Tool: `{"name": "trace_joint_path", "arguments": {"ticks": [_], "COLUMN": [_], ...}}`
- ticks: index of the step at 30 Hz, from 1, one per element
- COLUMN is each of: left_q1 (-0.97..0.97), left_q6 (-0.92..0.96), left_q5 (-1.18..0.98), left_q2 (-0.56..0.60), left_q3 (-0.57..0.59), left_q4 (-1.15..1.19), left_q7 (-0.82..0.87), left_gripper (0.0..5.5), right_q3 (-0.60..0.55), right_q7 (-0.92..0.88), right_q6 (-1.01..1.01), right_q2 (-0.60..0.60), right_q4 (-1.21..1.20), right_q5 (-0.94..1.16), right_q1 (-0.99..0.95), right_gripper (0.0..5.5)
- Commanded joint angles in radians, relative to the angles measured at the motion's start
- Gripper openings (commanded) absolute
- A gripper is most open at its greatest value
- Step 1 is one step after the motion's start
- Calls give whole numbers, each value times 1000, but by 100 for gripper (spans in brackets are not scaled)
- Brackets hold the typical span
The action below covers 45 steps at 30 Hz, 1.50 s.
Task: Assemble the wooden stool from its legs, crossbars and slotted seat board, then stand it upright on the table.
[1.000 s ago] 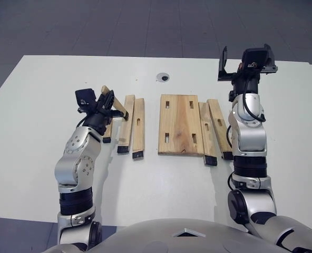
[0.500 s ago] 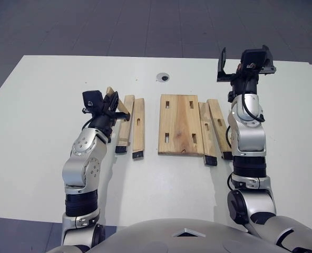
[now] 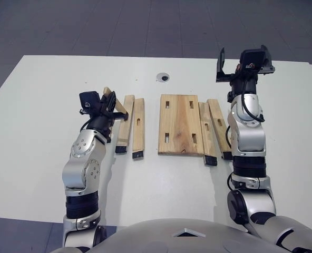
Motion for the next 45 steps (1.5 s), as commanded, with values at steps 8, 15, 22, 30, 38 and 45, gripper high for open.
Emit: {"name": "trace_joint_path", "arguments": {"ticks": [8,15,22,30,38,45], "left_q1": [62,99,179,203,99,43], "left_q6": [-21,-79,-130,-103,41,59], "left_q5": [53,159,243,277,237,177], "left_q2": [-2,26,47,78,86,53], "left_q3": [-26,-96,-151,-160,-189,-159], "left_q4": [63,140,168,269,238,204], "left_q7": [-1,-2,-13,-41,-85,-104], "left_gripper": [42,42,42,42,42,42], "right_q3": [12,38,41,47,48,50], "right_q7": [11,12,9,8,10,11], "right_q6": [9,12,24,32,24,9], "right_q2": [-6,2,2,8,9,8], "right_q4": [5,0,-12,-19,-5,16], "right_q5": [-6,-15,-19,-26,-28,-28], "right_q1": [-18,-32,-33,-32,-50,-64], "right_gripper": [540,540,540,540,540,540]}}
